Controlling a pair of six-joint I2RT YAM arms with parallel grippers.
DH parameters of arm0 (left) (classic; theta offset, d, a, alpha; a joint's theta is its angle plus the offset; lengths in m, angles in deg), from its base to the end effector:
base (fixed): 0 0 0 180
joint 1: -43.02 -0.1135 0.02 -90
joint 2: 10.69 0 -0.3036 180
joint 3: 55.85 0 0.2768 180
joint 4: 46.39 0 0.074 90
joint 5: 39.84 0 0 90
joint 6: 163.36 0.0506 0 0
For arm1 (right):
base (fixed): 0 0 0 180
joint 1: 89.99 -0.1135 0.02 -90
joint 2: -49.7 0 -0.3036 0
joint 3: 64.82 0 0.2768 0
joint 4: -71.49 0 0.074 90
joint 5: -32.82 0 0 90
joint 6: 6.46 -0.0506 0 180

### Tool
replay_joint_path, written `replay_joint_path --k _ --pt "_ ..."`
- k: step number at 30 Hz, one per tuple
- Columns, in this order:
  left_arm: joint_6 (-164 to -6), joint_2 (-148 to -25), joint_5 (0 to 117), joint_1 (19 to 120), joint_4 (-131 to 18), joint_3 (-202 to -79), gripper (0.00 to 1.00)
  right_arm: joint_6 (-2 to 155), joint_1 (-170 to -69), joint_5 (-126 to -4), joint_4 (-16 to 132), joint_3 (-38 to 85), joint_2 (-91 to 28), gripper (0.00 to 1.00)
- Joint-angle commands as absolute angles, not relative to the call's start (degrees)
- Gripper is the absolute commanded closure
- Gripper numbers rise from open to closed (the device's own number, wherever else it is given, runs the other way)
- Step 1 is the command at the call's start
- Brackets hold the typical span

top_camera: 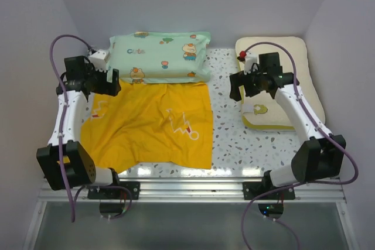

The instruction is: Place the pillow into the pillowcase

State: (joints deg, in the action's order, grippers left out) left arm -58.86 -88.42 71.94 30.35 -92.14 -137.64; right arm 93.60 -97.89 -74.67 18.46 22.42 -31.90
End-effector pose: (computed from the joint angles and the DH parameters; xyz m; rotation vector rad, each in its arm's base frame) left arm 0.3182 0.0523 0.3493 0.2285 2.2311 -0.1825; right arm 0.3286 0.0610 0.3511 -0.5108 2.3206 0.3474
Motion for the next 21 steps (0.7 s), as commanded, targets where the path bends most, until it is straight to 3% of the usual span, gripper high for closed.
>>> replay_joint_path --k 1,6,9,14,19,21 --pt "-59.13 -91.19 69.86 29.75 -93.63 -139.12 0.0 92.5 -102.63 -74.15 20.21 23.73 -34.76 0.02" --pt "-58.16 -102.14 65.12 23.17 -97.67 -147.62 0.0 93.38 -112.65 -66.86 22.93 25.83 -43.98 0.03" --pt "-55.89 -108.66 61.59 22.36 -99.95 -153.42 0.0 93.03 -115.91 -64.57 22.59 29.87 -51.78 0.09" --pt "-52.8 -113.86 56.41 22.27 -95.84 -154.15 0.0 92.41 -120.48 -62.54 23.99 34.44 -59.97 0.14" --pt "-51.22 -120.72 50.96 22.27 -93.02 -153.01 0.08 93.12 -124.26 -59.82 23.64 36.21 -66.21 0.14" --pt "-50.95 -122.91 50.86 22.36 -90.56 -151.43 0.13 93.9 -125.05 -58.16 23.29 36.21 -67.8 0.2"
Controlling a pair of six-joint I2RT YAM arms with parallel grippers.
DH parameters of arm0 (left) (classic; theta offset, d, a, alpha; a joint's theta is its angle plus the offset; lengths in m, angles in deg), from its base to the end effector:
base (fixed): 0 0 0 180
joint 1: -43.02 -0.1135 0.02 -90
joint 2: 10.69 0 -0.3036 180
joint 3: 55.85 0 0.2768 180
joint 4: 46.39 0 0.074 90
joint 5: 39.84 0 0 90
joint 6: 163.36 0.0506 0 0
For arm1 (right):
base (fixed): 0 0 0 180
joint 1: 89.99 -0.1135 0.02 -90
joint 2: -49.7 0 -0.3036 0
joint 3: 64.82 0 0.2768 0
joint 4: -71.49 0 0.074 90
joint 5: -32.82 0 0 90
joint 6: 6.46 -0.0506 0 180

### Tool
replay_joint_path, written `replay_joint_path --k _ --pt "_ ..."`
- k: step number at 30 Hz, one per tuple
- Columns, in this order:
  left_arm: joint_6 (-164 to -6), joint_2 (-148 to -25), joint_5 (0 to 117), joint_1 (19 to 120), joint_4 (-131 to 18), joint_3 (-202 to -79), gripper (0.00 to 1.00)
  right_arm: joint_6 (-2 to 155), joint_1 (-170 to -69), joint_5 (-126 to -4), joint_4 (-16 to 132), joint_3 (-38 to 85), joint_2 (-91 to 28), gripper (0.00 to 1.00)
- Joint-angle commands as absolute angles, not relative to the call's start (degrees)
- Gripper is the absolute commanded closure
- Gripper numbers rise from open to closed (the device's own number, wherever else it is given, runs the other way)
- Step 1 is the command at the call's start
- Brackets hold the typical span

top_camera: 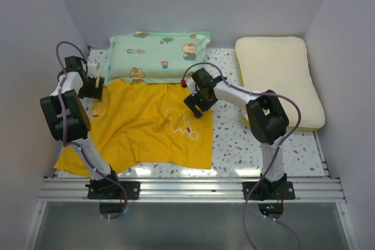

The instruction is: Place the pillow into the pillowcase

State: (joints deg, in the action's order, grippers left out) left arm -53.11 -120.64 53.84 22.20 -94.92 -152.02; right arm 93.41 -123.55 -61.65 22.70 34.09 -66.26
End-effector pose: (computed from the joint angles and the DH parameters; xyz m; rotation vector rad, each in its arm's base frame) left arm 0.4220 0.1570 0.2227 0.0078 2.6631 0.1501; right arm 0.3882 0.2623 0.1918 -1.0335 2.5334 0.2247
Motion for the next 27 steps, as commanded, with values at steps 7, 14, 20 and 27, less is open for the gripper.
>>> replay_joint_path --k 7,14,20,27 --pt "-50.16 -127.41 55.25 22.54 -90.11 -152.74 0.37 95.58 -125.58 -53.85 21.98 34.36 -72.73 0.44" --pt "-47.1 -130.12 41.83 22.36 -87.83 -160.88 1.0 99.0 -123.74 -51.37 18.9 29.8 -71.87 0.48" --pt "-43.4 -137.23 31.02 22.19 -88.69 -179.93 1.0 101.37 -122.86 -54.79 15.65 25.49 -66.94 0.47" --pt "-42.68 -133.67 43.7 23.15 -95.82 -185.81 0.1 103.4 -124.09 -64.62 9.5 20.57 -61.84 0.3"
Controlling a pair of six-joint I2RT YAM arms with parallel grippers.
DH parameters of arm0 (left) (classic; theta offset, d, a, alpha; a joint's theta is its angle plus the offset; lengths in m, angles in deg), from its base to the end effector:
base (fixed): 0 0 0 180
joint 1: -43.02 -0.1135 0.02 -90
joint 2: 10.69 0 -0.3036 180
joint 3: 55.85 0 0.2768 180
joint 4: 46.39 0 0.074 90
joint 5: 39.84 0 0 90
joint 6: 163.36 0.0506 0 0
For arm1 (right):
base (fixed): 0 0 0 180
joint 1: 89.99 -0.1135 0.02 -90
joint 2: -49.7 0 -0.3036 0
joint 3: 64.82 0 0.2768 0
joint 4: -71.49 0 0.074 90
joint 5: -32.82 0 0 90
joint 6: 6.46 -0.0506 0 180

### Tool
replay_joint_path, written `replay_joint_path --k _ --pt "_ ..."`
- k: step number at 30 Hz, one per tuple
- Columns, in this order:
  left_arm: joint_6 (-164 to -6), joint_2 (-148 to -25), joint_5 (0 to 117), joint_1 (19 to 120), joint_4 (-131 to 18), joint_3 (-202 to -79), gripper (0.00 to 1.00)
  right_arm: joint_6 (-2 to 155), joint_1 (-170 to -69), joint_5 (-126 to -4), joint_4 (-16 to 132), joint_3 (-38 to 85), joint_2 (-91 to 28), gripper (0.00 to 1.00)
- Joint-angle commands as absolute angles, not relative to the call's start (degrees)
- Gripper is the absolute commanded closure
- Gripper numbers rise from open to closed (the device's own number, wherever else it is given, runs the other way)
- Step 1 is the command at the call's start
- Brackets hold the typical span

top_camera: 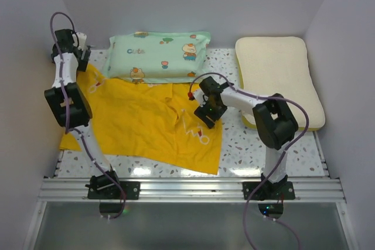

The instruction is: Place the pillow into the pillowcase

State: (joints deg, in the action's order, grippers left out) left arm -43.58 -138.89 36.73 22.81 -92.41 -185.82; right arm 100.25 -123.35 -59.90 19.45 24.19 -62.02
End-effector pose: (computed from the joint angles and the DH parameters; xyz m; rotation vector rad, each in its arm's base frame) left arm 0.5334 0.2089 0.2747 0.0822 2.4252 0.6907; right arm 0.3499 0.2332 0.1685 -1.2281 2.6078 0.1236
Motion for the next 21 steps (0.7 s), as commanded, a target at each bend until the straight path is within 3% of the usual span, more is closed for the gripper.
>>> replay_joint_path --k 1,6,12,17,21 --pt "-42.69 -127.12 51.66 23.68 -95.65 -180.05 0.0 103.14 -124.26 -66.48 8.27 20.82 -59.92 0.27" --pt "-44.53 -109.5 63.59 30.78 -97.39 -163.66 0.0 98.67 -124.18 -71.76 9.66 25.21 -54.11 0.26" --pt "-54.36 -93.84 65.28 49.24 -91.09 -139.5 0.01 91.8 -124.27 -74.67 16.52 28.64 -54.44 0.37" --pt "-57.9 -97.43 58.17 47.43 -90.29 -132.01 0.16 90.66 -124.27 -70.37 17.84 30.67 -60.33 0.45" --pt "-51.94 -97.7 52.9 41.19 -89.85 -129.63 0.2 89.34 -124.27 -67.29 20.65 31.89 -63.93 0.45"
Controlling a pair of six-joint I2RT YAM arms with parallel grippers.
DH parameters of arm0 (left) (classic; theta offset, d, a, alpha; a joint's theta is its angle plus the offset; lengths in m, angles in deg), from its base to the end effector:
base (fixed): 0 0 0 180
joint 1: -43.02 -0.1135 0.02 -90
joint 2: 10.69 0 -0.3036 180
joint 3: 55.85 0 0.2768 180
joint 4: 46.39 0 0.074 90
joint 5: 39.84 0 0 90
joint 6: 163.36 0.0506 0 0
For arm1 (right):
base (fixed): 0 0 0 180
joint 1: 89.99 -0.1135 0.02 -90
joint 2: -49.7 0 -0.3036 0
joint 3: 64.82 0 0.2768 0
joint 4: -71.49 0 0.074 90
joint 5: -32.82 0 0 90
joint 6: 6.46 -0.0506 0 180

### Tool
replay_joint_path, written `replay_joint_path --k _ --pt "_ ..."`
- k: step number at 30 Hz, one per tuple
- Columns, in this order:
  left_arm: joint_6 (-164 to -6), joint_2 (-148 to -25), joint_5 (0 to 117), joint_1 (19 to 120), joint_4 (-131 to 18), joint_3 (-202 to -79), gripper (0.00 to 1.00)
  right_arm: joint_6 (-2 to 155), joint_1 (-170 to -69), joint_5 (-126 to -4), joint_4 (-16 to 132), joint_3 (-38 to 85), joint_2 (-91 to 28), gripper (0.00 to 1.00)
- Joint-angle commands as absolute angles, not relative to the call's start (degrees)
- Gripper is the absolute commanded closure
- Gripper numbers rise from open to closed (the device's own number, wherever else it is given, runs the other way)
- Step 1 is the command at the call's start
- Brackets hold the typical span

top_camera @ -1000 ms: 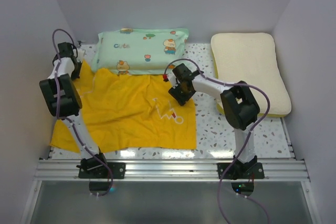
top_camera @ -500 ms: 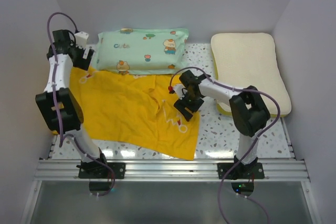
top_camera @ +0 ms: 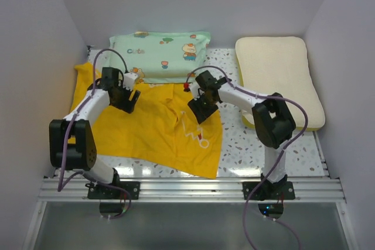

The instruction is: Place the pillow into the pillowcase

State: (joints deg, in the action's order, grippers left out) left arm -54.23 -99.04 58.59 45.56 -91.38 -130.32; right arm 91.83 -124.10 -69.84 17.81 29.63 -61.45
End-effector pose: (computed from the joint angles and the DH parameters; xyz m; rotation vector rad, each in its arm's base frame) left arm 0.3434 -0.0227 0.2444 0.5375 2.5264 -0.0846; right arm 0.3548 0.2537 0.2009 -1.0733 2.6172 0.4151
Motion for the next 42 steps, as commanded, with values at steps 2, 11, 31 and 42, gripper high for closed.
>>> replay_joint_path --k 2,11,31,42 --pt "-46.93 -99.54 50.35 37.68 -88.88 -127.96 0.22 88.2 -124.27 -67.02 21.79 32.43 -64.73 0.45" --pt "-30.57 -104.56 44.1 27.47 -90.46 -115.14 0.3 87.23 -123.57 -67.19 21.63 32.87 -65.53 0.45" --pt "-56.61 -91.27 59.83 53.16 -100.85 -136.22 0.06 81.78 -123.48 -71.16 29.18 31.2 -62.1 0.52" --pt "-73.01 -101.99 43.65 71.31 -82.11 -134.19 0.07 77.91 -123.56 -71.5 33.66 24.79 -62.36 0.67"
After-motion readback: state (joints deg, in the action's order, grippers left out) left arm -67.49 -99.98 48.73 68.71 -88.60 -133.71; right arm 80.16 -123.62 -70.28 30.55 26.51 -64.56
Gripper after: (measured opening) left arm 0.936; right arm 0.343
